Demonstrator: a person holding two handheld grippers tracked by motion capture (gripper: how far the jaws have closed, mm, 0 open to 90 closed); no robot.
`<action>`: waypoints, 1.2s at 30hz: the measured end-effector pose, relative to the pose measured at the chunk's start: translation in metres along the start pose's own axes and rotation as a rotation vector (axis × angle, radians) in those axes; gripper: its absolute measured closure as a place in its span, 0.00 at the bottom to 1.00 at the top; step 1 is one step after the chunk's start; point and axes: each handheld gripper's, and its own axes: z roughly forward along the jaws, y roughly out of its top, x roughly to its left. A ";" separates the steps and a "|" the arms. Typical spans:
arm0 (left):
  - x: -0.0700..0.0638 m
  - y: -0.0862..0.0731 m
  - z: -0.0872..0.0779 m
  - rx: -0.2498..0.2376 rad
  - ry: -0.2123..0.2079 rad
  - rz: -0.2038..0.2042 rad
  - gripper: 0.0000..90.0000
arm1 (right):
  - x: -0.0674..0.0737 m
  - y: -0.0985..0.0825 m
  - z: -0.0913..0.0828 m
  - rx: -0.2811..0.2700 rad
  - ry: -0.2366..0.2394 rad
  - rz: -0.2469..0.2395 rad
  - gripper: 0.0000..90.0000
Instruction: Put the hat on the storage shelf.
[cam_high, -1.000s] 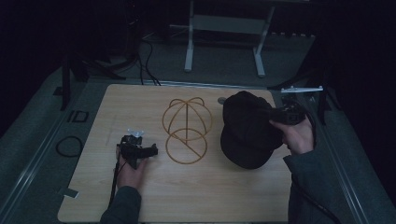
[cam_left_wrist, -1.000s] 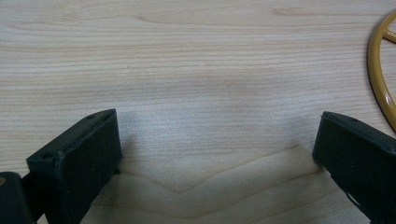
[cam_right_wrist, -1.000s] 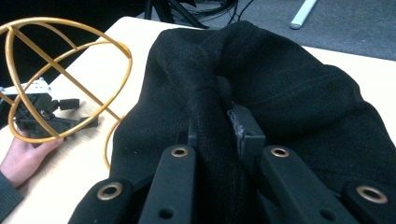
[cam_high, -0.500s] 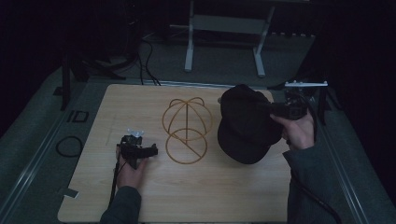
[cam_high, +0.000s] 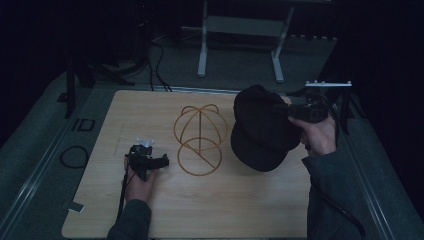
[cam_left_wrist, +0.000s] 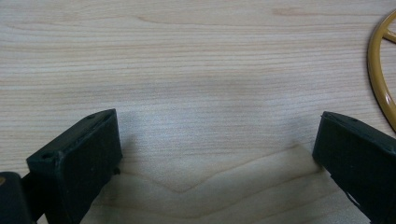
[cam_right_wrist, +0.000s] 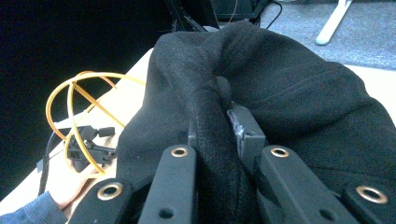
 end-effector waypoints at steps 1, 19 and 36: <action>0.000 0.000 0.000 0.000 0.000 0.000 0.01 | 0.000 0.001 0.000 -0.002 0.000 0.003 0.90; 0.000 0.000 0.000 0.000 -0.001 0.000 0.01 | 0.011 0.020 0.000 -0.024 0.031 -0.004 0.90; 0.000 0.000 0.000 0.000 0.000 0.000 0.01 | 0.027 0.033 0.000 -0.036 0.087 -0.023 0.90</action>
